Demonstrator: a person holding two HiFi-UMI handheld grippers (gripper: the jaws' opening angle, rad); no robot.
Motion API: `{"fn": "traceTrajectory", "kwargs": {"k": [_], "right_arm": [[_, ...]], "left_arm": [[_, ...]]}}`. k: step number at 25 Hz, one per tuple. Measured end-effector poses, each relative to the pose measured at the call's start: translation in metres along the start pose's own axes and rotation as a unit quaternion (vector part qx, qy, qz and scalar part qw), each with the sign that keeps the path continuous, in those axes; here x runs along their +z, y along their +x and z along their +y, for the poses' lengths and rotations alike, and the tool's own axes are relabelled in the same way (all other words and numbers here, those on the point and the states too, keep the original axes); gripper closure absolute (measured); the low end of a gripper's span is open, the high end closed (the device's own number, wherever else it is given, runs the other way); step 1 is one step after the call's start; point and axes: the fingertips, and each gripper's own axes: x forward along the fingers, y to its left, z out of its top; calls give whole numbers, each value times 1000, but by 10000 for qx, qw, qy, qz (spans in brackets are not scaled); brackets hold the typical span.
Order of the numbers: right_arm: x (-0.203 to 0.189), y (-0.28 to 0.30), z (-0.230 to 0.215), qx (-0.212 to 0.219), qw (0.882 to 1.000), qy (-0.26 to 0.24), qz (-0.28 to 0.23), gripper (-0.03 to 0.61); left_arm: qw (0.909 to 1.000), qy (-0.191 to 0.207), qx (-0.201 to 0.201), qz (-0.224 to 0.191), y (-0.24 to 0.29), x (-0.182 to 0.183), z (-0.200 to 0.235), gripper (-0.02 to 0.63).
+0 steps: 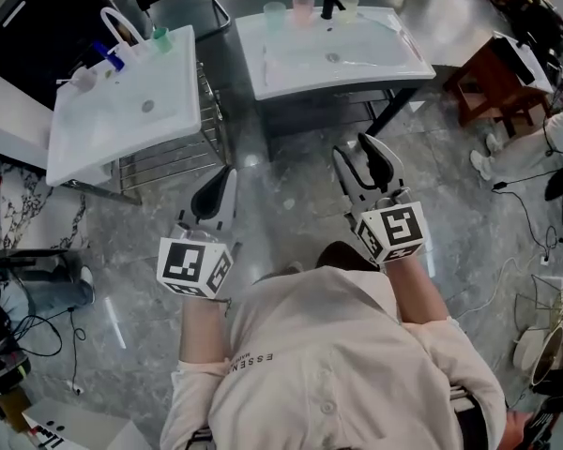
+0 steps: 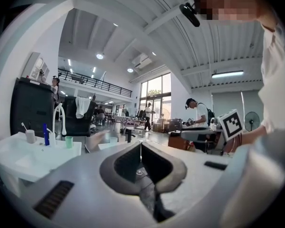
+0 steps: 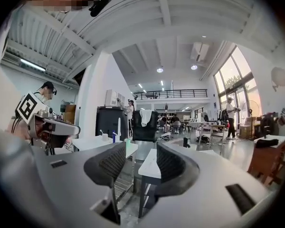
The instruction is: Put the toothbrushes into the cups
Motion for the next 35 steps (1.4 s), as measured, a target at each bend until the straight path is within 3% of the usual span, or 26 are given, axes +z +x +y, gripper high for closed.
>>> {"fn": "traceTrajectory", "kwargs": {"k": [11,20,27,35], "right_arm": [[-39,102,-23,675,9955,201,641,383],[-58,248,-79,1403,9828,235,1181,383],[-86,344,-110,1905,9677,169,1641,383],[-138,390,-98,2167,9424,366,2521,383]], "left_arm": [[9983,-152,513,215,54,-14,50,610],[9939,-212,1038,294,161,4,119,609],[9912,-301,1263,257,249,12,165,609],[9921,-559,1110,141,299,0,196,609]]}}
